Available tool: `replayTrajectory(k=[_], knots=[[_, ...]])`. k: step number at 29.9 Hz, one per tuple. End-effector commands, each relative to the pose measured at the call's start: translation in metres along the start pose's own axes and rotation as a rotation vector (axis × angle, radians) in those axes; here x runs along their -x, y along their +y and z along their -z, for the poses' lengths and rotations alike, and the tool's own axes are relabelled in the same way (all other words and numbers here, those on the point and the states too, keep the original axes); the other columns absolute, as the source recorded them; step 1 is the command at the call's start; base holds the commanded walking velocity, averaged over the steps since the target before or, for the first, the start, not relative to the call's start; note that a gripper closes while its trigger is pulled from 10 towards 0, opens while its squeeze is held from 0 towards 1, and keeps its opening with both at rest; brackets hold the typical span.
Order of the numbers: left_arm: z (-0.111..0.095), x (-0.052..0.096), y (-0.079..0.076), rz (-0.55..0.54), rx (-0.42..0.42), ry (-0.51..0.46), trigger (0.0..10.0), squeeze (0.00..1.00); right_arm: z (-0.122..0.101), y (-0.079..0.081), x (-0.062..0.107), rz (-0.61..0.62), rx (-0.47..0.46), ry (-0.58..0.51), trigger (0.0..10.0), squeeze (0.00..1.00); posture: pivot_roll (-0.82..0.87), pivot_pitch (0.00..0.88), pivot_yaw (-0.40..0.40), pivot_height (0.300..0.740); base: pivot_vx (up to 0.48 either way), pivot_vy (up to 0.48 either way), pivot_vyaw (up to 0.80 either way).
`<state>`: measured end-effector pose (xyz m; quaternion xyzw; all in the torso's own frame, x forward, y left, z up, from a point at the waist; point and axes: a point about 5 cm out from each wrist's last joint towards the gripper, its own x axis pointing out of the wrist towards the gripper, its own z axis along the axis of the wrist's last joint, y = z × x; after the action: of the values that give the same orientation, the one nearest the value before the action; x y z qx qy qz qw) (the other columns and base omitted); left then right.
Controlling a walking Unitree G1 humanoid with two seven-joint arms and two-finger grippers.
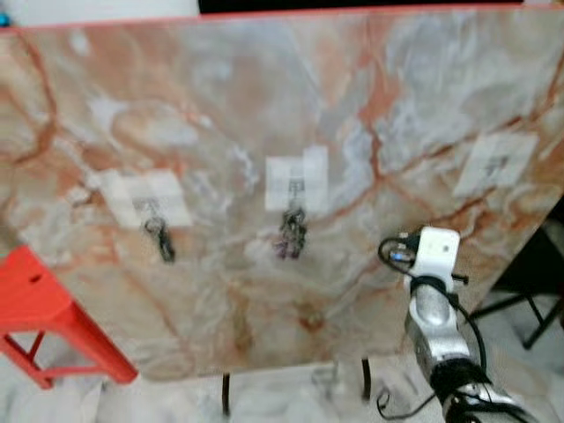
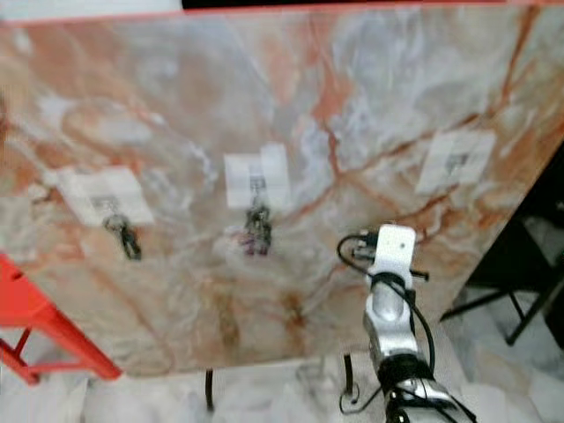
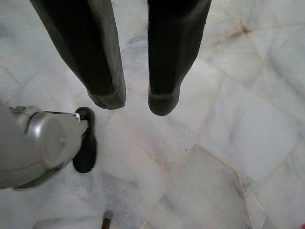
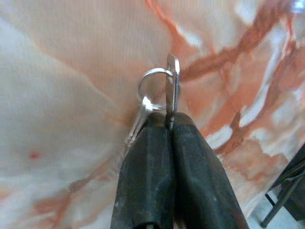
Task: Hang keys on a hook
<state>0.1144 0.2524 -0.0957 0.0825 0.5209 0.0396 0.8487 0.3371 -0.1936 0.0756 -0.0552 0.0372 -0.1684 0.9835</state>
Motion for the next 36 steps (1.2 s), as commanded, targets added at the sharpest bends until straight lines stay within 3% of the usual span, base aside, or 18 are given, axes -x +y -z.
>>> replayTrajectory(k=[1,11,17,36], knots=[[-0.002,-0.001,0.0,0.002,-0.002,-0.001,10.0,0.0,-0.008,-0.002,-0.005,0.027,-0.013,-0.016,10.0,0.0,0.06,0.0,-0.015,0.73,0.0,0.0,0.0],[-0.002,0.0,0.0,0.003,0.0,0.0,10.0,0.0,-0.019,-0.015,-0.011,0.147,-0.076,-0.036,10.0,0.0,0.06,0.0,-0.016,0.73,0.0,0.0,0.0],[-0.002,0.0,0.0,0.003,0.003,-0.002,10.0,0.0,-0.026,-0.02,-0.012,0.183,-0.062,-0.078,10.0,0.0,0.06,0.0,-0.013,0.73,0.0,0.0,0.0],[-0.002,0.0,-0.001,0.005,0.01,-0.007,10.0,0.0,-0.07,-0.016,-0.024,0.125,-0.019,-0.249,10.0,0.0,0.06,0.0,-0.017,0.73,0.0,0.0,0.0]])
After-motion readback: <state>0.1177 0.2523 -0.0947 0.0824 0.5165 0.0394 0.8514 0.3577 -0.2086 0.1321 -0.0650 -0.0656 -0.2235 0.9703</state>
